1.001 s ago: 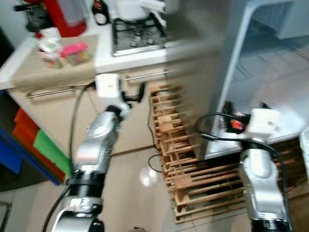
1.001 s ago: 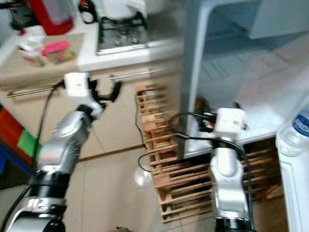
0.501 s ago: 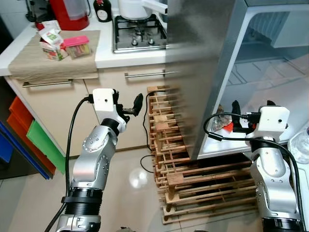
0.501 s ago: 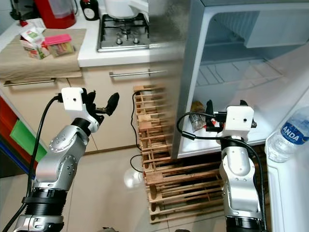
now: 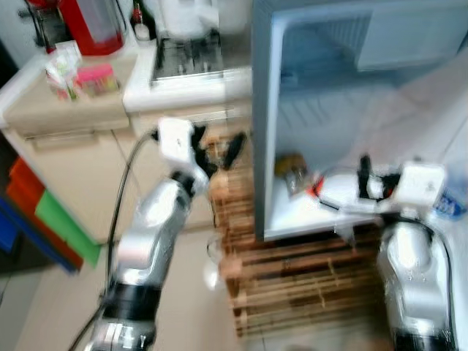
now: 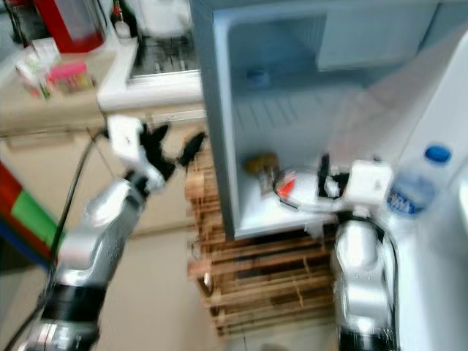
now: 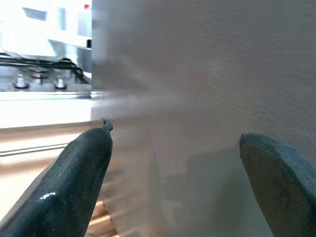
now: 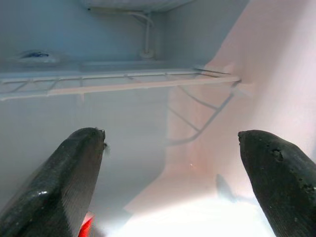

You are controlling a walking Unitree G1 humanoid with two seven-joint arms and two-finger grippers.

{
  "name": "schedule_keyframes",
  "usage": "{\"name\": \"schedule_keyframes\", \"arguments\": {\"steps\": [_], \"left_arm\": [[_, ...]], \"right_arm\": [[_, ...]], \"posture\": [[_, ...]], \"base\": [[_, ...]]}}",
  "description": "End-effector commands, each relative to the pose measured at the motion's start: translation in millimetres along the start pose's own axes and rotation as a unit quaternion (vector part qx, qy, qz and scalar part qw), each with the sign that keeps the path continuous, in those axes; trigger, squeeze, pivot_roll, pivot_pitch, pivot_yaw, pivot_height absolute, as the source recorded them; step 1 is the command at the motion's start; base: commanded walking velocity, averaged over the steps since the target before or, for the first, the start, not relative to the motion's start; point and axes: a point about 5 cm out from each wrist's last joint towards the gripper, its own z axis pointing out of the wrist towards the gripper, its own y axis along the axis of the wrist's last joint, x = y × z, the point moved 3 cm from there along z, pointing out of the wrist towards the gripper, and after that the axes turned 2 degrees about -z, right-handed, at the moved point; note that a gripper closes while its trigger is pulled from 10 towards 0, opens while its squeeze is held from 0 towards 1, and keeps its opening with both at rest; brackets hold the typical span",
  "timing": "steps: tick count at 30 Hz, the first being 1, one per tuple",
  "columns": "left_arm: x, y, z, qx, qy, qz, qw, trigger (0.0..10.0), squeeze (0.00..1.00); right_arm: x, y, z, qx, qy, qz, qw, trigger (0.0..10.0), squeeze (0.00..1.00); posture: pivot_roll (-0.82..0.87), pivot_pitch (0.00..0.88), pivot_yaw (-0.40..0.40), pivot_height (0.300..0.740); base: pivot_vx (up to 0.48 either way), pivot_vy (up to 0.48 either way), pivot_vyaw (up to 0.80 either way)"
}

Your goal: Restocking fridge

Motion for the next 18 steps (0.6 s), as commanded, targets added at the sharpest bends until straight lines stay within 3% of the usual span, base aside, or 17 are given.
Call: {"name": "schedule_keyframes", "arguments": {"steps": [1,13,18], "left_arm": [[-1.6,2,4.9,0.001,0.001,0.001,1.000,10.0,0.00],[-0.9,2,8.6,-0.001,0.010,-0.009,1.000,10.0,0.00],[-9.8,-2,10.7,0.008,-0.007,-0.009,1.000,10.0,0.00]], "right_arm": [[-4.6,0,2.4,0.000,-0.008,-0.003,1.000,10.0,0.00],[-8.3,-6,-0.2,0.010,-0.018,-0.013,1.000,10.0,0.00],[-5.3,-2,-0.6,0.005,-0.013,-0.018,1.000,10.0,0.00]], "posture": [[-0.11,0.000,0.118,0.732],[-0.13,0.000,0.120,0.732],[-0.14,0.000,0.117,0.732]], "base": [[0.000,0.000,0.00],[0.000,0.000,0.00],[0.000,-0.452,0.77]]}}
